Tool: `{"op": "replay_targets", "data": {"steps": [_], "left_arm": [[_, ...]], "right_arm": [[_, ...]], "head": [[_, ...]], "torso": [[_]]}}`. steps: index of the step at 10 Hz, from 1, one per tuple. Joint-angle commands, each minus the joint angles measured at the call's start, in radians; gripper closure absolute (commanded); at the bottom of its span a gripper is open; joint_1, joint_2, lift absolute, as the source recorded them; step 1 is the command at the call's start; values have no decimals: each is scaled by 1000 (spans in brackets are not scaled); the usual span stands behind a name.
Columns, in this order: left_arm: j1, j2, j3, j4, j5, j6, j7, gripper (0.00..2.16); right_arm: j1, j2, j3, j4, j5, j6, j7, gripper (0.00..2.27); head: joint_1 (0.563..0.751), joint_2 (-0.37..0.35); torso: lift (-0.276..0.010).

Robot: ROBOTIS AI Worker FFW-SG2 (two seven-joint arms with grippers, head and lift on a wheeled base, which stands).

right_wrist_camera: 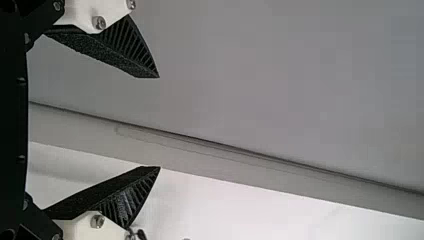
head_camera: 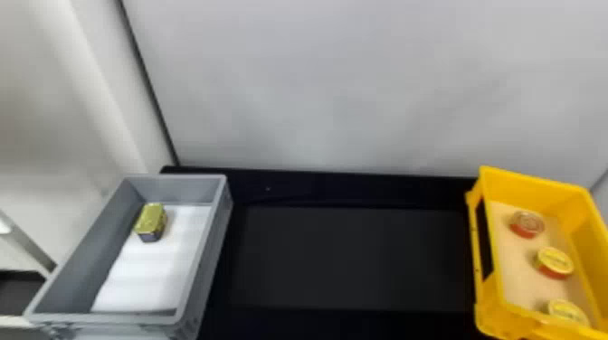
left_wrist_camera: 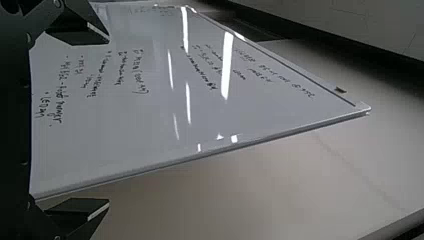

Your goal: Pick up the round yellow can and place it in the yellow rectangular box

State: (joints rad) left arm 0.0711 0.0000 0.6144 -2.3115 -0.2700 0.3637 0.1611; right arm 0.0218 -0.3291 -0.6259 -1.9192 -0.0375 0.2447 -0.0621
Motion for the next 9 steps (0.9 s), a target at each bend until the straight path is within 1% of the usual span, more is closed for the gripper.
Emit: {"op": "replay_targets", "data": {"steps": [1, 2, 4, 5, 7, 9], "left_arm": [[1, -3, -1, -2, 0, 0, 2, 125], [1, -3, -1, -2, 0, 0, 2, 125], [1, -3, -2, -2, 0, 0, 3, 125], [1, -3, -4, -2, 0, -2, 3, 125], [3, -3, -2, -2, 0, -2, 6, 125], [4, -3, -2, -3, 0, -2, 6, 125]], "right_arm": [[-40, -30, -31, -63, -16, -1, -15, 162], [-49, -33, -23, -89, -19, -27, -45, 162], [-80, -39, -12, -136, -7, -27, -36, 162], [-86, -42, -9, -159, -6, -30, -50, 162], [-83, -38, -2, -193, 14, -64, -120, 162], [-80, -33, 2, -198, 11, -81, -125, 162]], "head": [[694, 14], [694, 14], [694, 14], [694, 14], [694, 14], [694, 14]], "torso": [[-90], [-90], [-90], [-90], [-90], [-90]]}}
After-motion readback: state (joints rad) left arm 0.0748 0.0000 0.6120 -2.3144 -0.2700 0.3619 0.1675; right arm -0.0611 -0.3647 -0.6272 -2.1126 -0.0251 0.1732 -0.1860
